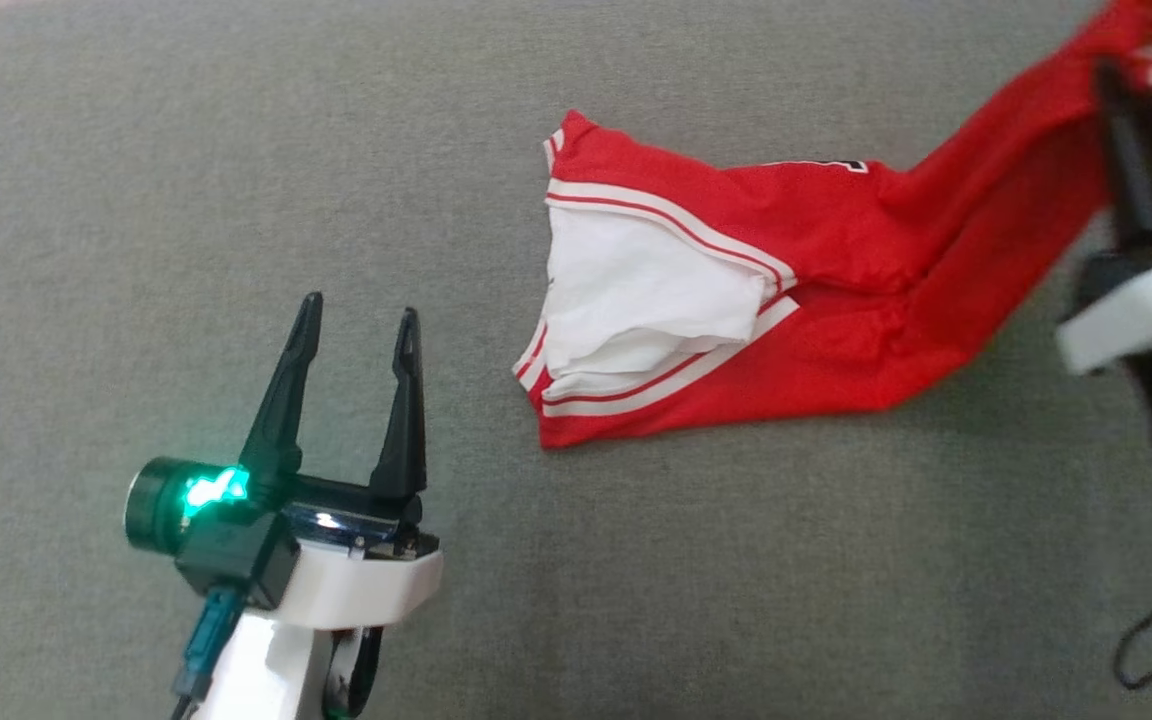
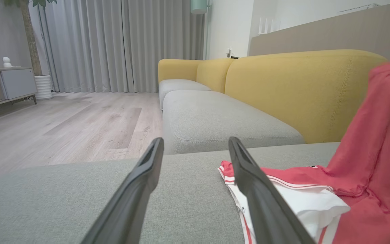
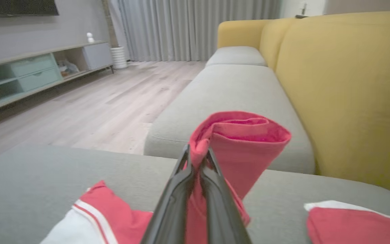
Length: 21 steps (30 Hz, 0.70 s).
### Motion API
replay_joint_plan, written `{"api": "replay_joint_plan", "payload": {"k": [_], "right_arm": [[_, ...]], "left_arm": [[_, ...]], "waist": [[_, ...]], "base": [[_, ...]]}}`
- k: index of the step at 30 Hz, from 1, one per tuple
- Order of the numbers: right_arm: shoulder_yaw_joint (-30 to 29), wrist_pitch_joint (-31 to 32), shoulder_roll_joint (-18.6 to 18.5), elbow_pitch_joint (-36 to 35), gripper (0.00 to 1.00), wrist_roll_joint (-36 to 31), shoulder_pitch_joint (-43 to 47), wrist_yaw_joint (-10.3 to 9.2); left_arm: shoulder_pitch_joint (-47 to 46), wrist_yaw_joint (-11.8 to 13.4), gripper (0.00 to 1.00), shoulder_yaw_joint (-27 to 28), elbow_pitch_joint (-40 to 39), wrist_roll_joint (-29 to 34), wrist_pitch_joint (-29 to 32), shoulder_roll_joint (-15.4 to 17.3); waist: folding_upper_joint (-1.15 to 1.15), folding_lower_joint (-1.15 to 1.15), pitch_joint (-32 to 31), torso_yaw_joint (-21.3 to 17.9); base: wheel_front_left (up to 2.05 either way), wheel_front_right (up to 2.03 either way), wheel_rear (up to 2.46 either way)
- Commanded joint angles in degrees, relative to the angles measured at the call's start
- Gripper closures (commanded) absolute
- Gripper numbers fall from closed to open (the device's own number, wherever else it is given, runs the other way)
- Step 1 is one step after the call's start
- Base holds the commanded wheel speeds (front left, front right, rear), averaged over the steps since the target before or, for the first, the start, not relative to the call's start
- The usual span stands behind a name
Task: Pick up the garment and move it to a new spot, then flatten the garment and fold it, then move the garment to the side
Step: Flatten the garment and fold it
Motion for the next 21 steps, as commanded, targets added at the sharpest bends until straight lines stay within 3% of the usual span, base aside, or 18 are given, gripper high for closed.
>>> {"api": "replay_joint_plan", "payload": {"k": [1, 10, 15, 16, 17, 21], "right_arm": [[4.5, 0.57, 1.14, -2.75, 1.0, -0.47, -2.04, -0.05], [21.23, -2.05, 8.71, 4.83, 1.0, -2.08, -1.58, -0.05], [24.99, -7.72, 11.29, 12.37, 1.0, -2.66, -1.66, -0.05], [25.34, -9.22, 11.59, 14.64, 0.69, -2.71, -1.74, -0.05], [25.96, -10.56, 11.74, 16.71, 0.03, -2.73, -1.88, -0.05], [30.04, -16.5, 11.83, 19.7, 0.0, 4.41, -2.1, -0.05]], "left_arm": [[-0.57, -0.36, 0.0, 2.01, -1.27, 0.14, -0.29, -0.3], [-0.7, -1.03, 0.0, 1.75, 0.1, -0.4, -0.29, -0.94], [-0.7, -1.13, 0.0, 1.67, 0.44, -0.33, -0.29, -1.06], [-0.73, -1.18, 0.0, 1.55, 0.62, -0.31, -0.29, -1.08], [-0.77, -1.25, 0.0, 1.35, 0.84, -0.3, -0.29, -1.09], [-0.62, -1.06, 0.0, 1.06, 1.45, -0.4, -0.29, -1.14]], "waist": [[0.0, 0.0, 0.09, 1.04], [0.0, 0.0, 0.0, 5.09], [0.0, 0.0, -0.07, 5.97], [0.0, 0.0, -0.19, 6.22], [0.0, 0.0, -0.34, 6.54], [0.0, 0.0, -1.32, 7.06]], "base": [[0.0, 0.0, 0.0], [0.0, 0.0, 0.0], [0.0, 0.0, 0.0], [0.0, 0.0, 0.0], [0.0, 0.0, 0.0], [0.0, 0.0, 0.0]]}}
